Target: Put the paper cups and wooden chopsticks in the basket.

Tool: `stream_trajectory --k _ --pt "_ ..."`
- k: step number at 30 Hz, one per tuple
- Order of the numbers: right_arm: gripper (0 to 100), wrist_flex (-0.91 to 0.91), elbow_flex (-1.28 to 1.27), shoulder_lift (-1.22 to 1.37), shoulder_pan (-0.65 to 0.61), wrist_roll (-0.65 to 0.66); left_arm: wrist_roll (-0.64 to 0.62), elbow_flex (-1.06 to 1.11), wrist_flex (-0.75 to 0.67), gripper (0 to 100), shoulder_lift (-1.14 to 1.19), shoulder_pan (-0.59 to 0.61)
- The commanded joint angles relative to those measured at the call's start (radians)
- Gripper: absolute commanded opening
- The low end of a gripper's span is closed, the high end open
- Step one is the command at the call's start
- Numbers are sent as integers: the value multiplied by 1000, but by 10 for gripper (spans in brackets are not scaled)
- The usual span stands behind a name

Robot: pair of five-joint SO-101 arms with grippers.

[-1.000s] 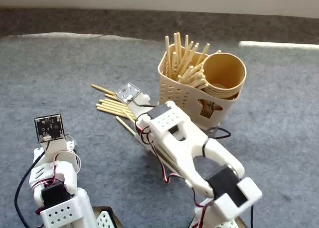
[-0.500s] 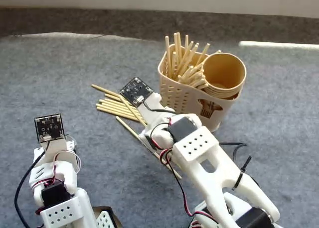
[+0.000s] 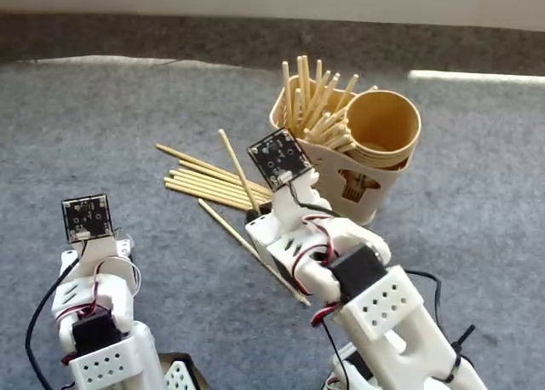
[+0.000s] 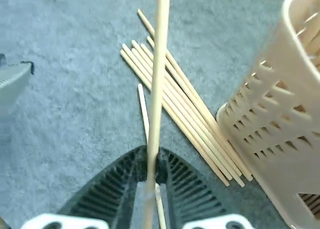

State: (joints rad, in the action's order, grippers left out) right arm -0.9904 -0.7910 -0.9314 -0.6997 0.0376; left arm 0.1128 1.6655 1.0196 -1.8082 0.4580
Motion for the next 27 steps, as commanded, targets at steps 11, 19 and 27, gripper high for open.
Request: stream_trajectory --k 11,19,27 --pt "6 31 -25 -387 153 -21 -54 -292 173 144 -2 -272" --pt "5 191 -202 -547 255 -129 -69 -386 173 145 88 -430" --pt "5 298 -323 -668 298 -126 -272 -590 170 145 552 -555"
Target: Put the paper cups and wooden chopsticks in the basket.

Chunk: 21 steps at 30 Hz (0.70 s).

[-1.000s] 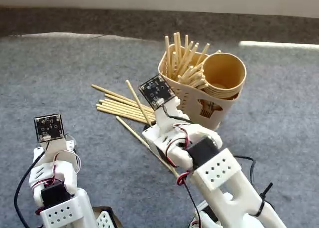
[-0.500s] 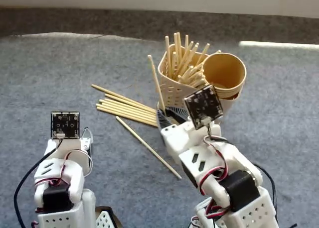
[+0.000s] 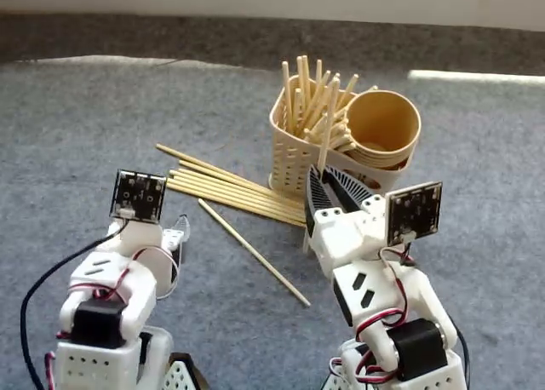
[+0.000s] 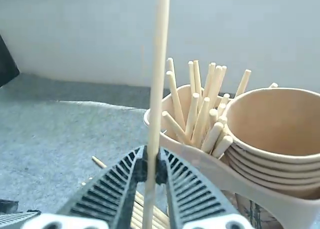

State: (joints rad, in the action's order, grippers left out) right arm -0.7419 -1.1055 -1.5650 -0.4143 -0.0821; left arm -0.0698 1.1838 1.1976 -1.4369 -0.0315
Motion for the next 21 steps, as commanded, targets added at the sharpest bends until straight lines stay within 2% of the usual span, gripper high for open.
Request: stream_trajectory --k 1,8,12,17,21 --pt "5 53 -15 -42 16 -6 -129 -136 -8 145 242 -82" --pt "5 53 -19 -54 16 -8 -273 -325 -8 139 661 -199" --pt "5 51 -19 -53 18 -8 -381 -410 -8 139 869 -203" --pt "5 51 -21 -48 18 -8 -597 -526 -8 139 1081 -202" --pt "5 50 -21 -48 18 -6 -717 -607 -12 140 1225 -203"
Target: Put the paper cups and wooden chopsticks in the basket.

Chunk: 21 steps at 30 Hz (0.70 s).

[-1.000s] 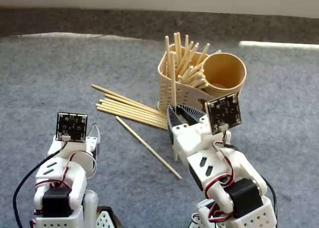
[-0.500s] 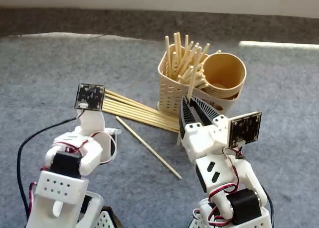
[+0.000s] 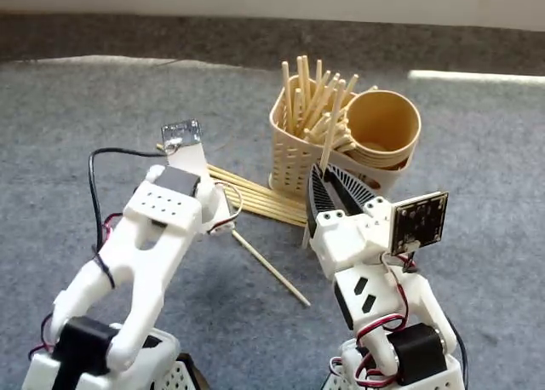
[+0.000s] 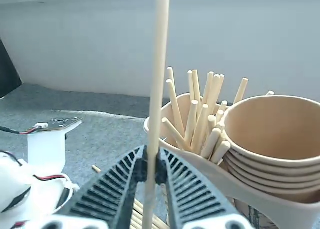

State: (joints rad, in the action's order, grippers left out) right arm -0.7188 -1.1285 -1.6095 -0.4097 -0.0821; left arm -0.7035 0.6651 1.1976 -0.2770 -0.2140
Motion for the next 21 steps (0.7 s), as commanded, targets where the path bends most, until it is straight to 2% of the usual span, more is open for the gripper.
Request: stream_trajectory --k 1,10,17,21 --pt "5 27 2 -4 13 -6 -103 -101 -28 140 99 -21" --pt "5 25 2 -5 13 -3 -124 -116 -233 140 331 -13" --pt "5 25 2 -8 13 -3 -129 -116 -249 139 360 -12" --pt "5 25 2 -8 13 -3 -192 -116 -249 139 363 13"
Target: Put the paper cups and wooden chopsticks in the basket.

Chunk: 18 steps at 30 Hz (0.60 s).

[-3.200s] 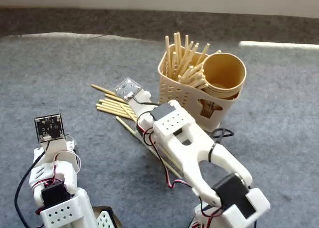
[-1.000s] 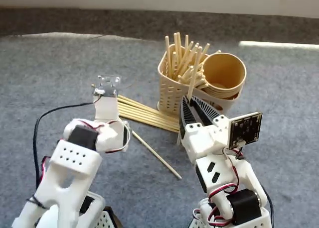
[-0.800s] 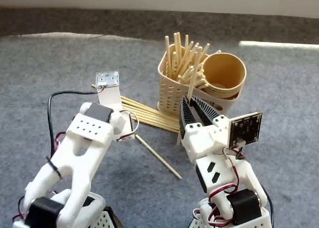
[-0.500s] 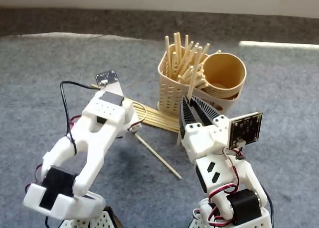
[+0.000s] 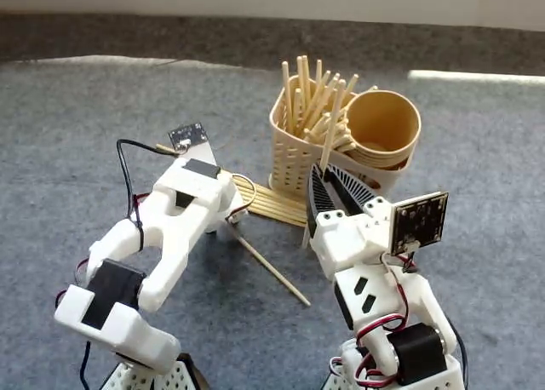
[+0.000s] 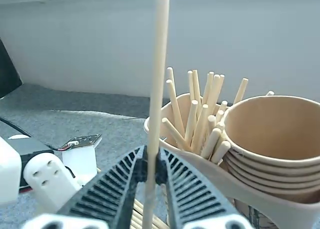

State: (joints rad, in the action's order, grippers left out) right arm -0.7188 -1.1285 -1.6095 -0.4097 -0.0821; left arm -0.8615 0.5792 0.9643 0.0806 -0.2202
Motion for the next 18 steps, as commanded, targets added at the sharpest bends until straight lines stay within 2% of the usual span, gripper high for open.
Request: stream_trajectory --k 1,6,10,18 --pt "5 25 2 -8 13 -3 -37 -27 -15 139 5 27" --pt "5 25 2 -12 13 -3 -37 -21 -11 126 5 48" --pt "5 25 10 -12 15 -3 -34 -8 -15 2 5 59" --pt "5 33 82 -10 13 -3 -31 -5 -9 6 1 51"
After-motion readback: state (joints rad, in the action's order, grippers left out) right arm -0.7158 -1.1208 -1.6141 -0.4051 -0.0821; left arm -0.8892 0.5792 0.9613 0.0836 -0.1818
